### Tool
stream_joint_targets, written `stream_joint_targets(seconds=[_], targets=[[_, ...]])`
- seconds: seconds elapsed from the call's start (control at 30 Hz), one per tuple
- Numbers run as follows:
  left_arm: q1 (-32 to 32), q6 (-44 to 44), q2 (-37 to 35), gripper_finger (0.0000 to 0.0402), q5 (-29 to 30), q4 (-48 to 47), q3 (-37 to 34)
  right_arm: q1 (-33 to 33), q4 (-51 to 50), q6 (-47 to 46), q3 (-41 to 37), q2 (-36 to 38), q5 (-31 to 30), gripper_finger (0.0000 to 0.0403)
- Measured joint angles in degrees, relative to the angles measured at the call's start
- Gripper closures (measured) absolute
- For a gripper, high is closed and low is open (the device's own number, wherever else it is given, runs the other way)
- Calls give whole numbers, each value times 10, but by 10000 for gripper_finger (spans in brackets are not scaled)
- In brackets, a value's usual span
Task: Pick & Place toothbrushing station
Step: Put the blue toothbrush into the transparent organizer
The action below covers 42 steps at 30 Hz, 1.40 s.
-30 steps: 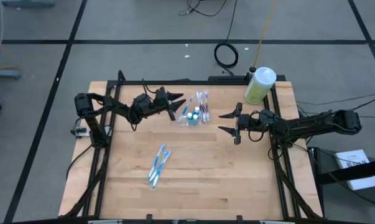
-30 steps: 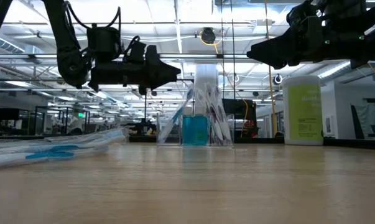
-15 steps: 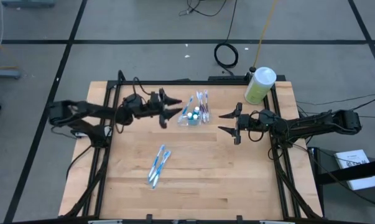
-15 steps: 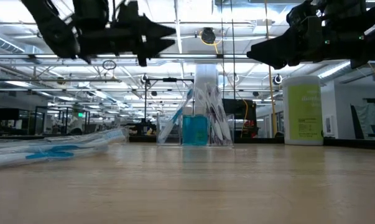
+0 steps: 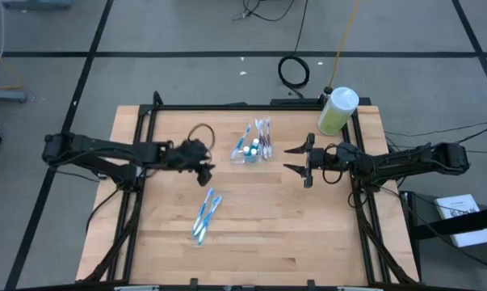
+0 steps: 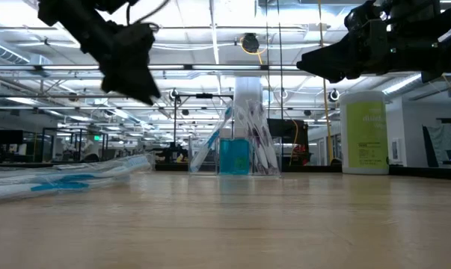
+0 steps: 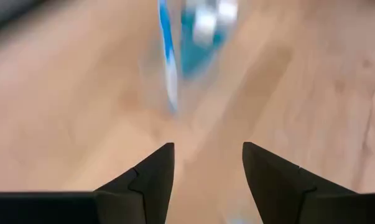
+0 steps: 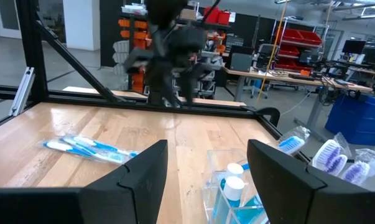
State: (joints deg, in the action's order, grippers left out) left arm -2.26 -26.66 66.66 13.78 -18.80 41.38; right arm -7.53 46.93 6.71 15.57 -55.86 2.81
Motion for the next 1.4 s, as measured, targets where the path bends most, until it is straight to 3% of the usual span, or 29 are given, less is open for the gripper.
stream_joint_targets(seconds=[0.17, 0.5, 0.83, 1.4], targets=[[47, -136, 72, 204, -87, -40, 21, 0, 4, 1, 0, 0, -1, 190], [85, -156, 213, 204, -143, -69, 48, 0, 5, 0, 0, 0, -1, 190], [71, -185, 227, 204, -117, -104, 48, 0, 0, 0, 0, 0, 0, 190], [12, -314, 227, 204, -21, -359, 48, 0, -1, -11, 0, 0, 0, 190]])
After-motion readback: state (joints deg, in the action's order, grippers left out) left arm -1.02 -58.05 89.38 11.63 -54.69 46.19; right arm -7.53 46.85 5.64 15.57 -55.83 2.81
